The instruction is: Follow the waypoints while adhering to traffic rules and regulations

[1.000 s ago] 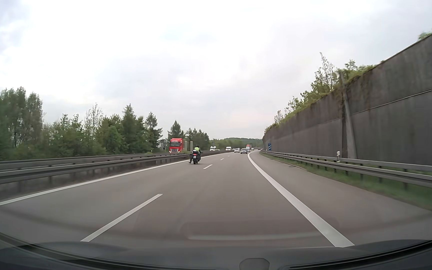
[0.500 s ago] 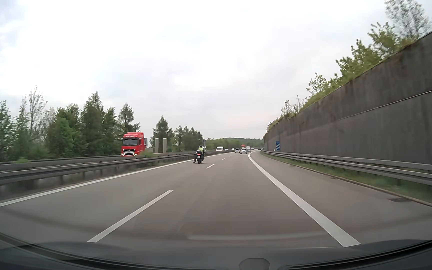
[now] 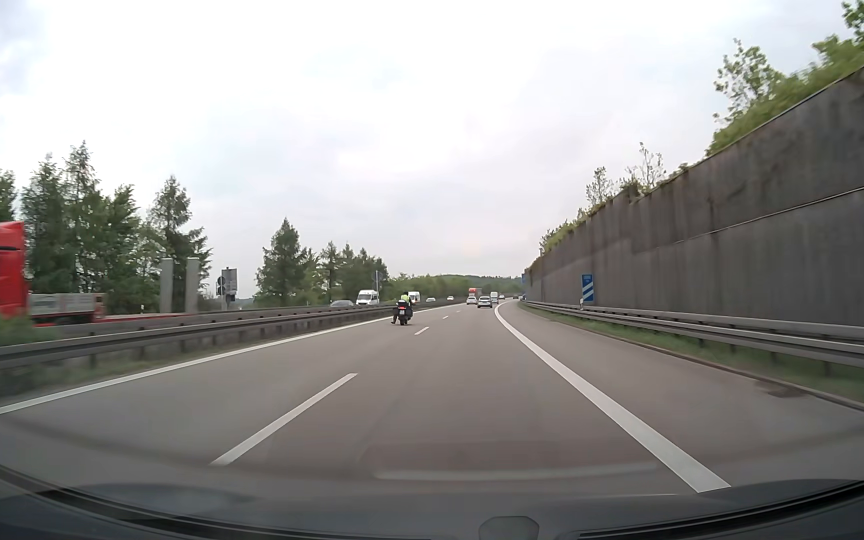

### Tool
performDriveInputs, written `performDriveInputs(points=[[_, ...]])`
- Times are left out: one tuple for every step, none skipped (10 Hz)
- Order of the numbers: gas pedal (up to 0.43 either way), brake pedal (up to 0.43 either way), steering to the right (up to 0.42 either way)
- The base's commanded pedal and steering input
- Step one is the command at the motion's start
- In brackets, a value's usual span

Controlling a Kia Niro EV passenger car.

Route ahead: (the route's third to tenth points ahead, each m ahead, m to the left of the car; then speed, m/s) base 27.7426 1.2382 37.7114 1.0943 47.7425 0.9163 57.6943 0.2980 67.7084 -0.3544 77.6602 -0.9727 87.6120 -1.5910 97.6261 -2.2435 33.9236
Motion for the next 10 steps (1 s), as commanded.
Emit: performDriveInputs(points=[[0.008, 0.000, 0.007], [0.000, 0.000, 0.006], [0.000, 0.000, 0.005], [0.000, 0.000, 0.005], [0.000, 0.000, 0.006], [0.000, 0.000, 0.006], [0.000, 0.000, 0.005], [0.000, 0.000, 0.006], [0.000, 0.000, 0.006], [0.000, 0.000, 0.006]])
